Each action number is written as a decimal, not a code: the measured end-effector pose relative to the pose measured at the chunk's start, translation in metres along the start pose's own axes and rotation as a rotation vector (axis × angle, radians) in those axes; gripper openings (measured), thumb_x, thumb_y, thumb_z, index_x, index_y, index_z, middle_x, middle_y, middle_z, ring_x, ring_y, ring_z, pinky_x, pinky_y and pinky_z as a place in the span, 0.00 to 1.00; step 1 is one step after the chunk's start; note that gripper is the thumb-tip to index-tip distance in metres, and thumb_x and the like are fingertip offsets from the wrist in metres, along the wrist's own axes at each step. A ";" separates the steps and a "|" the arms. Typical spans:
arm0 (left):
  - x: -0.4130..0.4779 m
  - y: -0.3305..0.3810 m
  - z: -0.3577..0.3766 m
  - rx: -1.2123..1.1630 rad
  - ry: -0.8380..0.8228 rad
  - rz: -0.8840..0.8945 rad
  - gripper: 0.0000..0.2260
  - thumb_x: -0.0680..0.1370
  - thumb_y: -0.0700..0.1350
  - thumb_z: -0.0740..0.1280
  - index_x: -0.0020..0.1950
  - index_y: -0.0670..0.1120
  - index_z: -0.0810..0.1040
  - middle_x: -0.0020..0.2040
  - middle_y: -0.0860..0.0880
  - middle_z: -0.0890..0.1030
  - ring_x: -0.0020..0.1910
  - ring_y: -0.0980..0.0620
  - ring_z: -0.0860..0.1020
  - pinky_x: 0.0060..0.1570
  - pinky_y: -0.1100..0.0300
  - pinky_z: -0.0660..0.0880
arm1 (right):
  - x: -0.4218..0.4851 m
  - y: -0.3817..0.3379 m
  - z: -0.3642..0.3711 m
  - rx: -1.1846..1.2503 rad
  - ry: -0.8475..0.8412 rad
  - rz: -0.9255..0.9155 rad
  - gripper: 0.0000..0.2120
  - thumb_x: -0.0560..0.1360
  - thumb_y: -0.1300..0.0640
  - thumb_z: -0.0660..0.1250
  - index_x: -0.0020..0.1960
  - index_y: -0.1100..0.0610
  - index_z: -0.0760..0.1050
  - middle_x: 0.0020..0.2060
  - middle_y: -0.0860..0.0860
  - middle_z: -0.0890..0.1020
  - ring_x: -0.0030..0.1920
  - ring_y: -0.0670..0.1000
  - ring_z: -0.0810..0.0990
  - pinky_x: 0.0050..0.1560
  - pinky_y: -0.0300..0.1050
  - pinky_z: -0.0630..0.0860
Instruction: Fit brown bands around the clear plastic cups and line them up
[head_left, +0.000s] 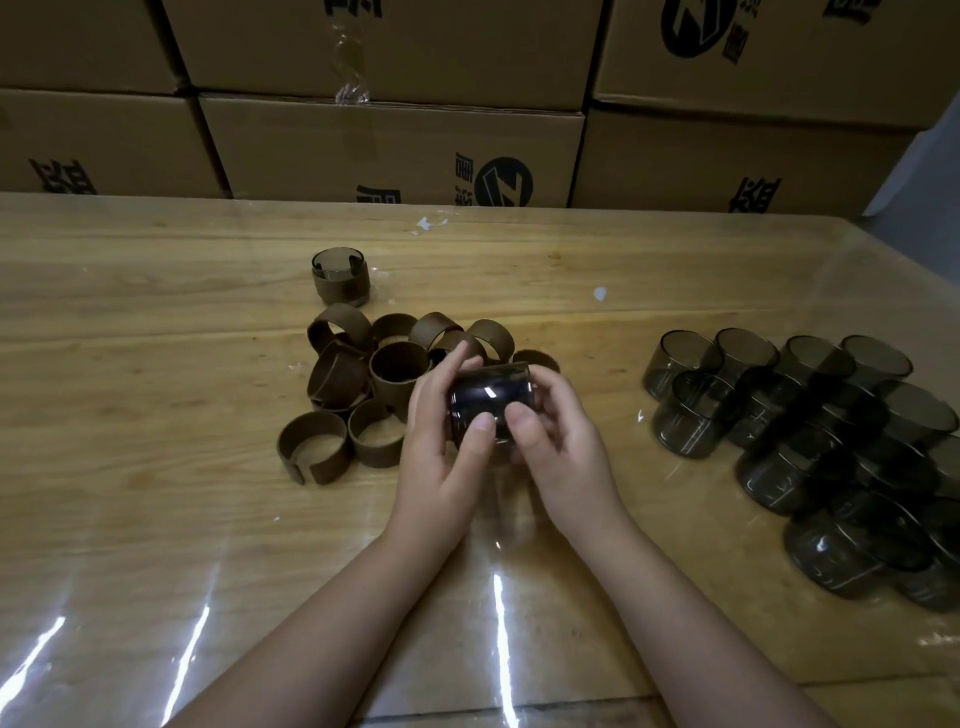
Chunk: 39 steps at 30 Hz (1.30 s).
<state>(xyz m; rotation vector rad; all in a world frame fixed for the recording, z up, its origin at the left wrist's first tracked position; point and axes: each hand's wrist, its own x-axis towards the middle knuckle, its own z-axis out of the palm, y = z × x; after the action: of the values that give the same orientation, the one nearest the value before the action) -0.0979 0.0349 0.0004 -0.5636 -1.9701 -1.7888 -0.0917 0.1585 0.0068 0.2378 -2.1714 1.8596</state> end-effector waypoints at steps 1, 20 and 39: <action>0.000 0.001 0.000 0.033 -0.003 0.042 0.19 0.77 0.51 0.59 0.68 0.53 0.66 0.63 0.43 0.73 0.64 0.50 0.73 0.63 0.58 0.70 | 0.000 0.000 0.001 -0.012 0.007 0.000 0.15 0.70 0.35 0.62 0.55 0.36 0.72 0.46 0.42 0.82 0.48 0.46 0.81 0.48 0.53 0.80; -0.001 0.004 0.005 -0.056 -0.094 -0.188 0.37 0.63 0.53 0.74 0.68 0.56 0.61 0.60 0.58 0.75 0.59 0.67 0.75 0.54 0.74 0.70 | -0.012 -0.003 0.016 -0.147 0.085 -0.305 0.28 0.76 0.52 0.64 0.74 0.50 0.61 0.70 0.46 0.67 0.72 0.44 0.66 0.68 0.34 0.64; -0.003 -0.003 0.000 0.149 -0.177 0.017 0.32 0.73 0.72 0.56 0.59 0.46 0.74 0.50 0.55 0.81 0.48 0.57 0.80 0.46 0.54 0.78 | -0.010 -0.019 0.010 0.546 -0.034 0.196 0.27 0.78 0.40 0.49 0.61 0.53 0.79 0.61 0.51 0.81 0.64 0.49 0.78 0.59 0.44 0.76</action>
<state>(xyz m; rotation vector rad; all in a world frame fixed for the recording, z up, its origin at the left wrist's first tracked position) -0.0968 0.0343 -0.0036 -0.7075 -2.1870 -1.6128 -0.0770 0.1449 0.0204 0.1655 -1.7099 2.5496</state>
